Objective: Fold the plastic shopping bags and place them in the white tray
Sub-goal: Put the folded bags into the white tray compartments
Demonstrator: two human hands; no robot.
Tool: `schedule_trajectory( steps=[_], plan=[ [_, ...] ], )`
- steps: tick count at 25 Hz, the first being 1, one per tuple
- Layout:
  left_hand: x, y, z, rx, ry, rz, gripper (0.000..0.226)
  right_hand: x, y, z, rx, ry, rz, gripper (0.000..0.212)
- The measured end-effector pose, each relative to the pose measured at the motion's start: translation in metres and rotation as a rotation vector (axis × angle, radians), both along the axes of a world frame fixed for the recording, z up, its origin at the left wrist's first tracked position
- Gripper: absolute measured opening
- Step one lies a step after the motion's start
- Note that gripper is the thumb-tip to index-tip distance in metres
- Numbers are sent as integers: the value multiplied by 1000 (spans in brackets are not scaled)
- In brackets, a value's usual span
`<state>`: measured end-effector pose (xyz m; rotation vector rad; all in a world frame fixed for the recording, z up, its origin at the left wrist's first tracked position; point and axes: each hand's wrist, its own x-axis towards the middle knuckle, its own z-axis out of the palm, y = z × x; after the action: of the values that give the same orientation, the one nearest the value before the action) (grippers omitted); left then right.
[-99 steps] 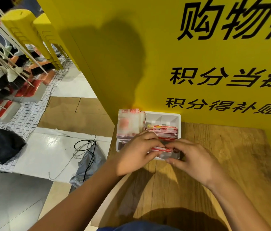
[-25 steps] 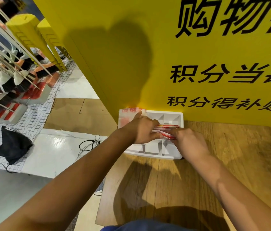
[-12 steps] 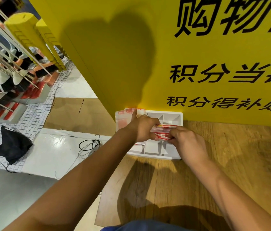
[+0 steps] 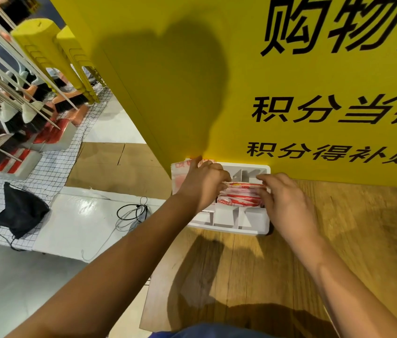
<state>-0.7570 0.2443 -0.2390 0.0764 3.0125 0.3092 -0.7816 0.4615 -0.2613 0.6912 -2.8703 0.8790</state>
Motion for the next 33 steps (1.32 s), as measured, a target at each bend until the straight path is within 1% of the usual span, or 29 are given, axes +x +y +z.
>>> schedule_trajectory(
  steps=[2, 5, 7, 10, 12, 13, 15, 16, 17, 19, 22, 24, 26, 29, 31, 32, 33],
  plan=[
    [-2, 2, -3, -1, -4, 23, 20, -11, -4, -4, 22, -39, -11, 24],
    [-4, 4, -6, -10, 0, 34, 19, -20, -4, -12, 42, -101, 42, 16],
    [-6, 5, -3, -29, -16, 27, 23, -25, -4, -16, 52, -90, 62, 15],
    [-10, 12, 0, -122, -65, 2, 34, -28, -9, -15, 169, -106, 74, 19],
    [-8, 13, 2, -198, -60, -31, 30, -27, -10, -11, 223, -92, 88, 21],
    [-6, 13, 3, -209, -31, -53, 25, -23, -9, -7, 225, -47, 110, 22],
    [5, 11, 5, -114, 75, -94, 25, -10, -2, -2, 169, 65, 204, 20],
    [12, 9, 6, -70, 97, -132, 27, -2, 2, -1, 137, 84, 250, 21],
    [18, 8, 6, -65, 93, -167, 27, 4, 5, -1, 128, 76, 279, 22],
    [24, 7, 1, -94, 67, -176, 24, 11, 6, -5, 136, 45, 254, 19],
    [25, 12, -4, -110, 67, -121, 16, 7, 6, -14, 107, 49, 191, 16],
    [25, 17, -9, -162, 58, -103, 24, 5, 7, -15, 106, 32, 181, 17],
    [27, 21, -13, -146, 75, -72, 29, 4, 6, -15, 117, 19, 171, 16],
    [27, 26, -13, -132, 97, -63, 24, 5, 3, -12, 134, -8, 144, 14],
    [37, 22, -8, -96, 183, -83, 19, 8, 1, -7, 151, -36, 138, 11],
    [47, 16, -5, -37, 250, -57, 21, 10, 0, -5, 170, -39, 142, 10],
    [59, 10, 0, 30, 319, 29, 28, 12, 0, -3, 191, -33, 143, 10]
  ],
)
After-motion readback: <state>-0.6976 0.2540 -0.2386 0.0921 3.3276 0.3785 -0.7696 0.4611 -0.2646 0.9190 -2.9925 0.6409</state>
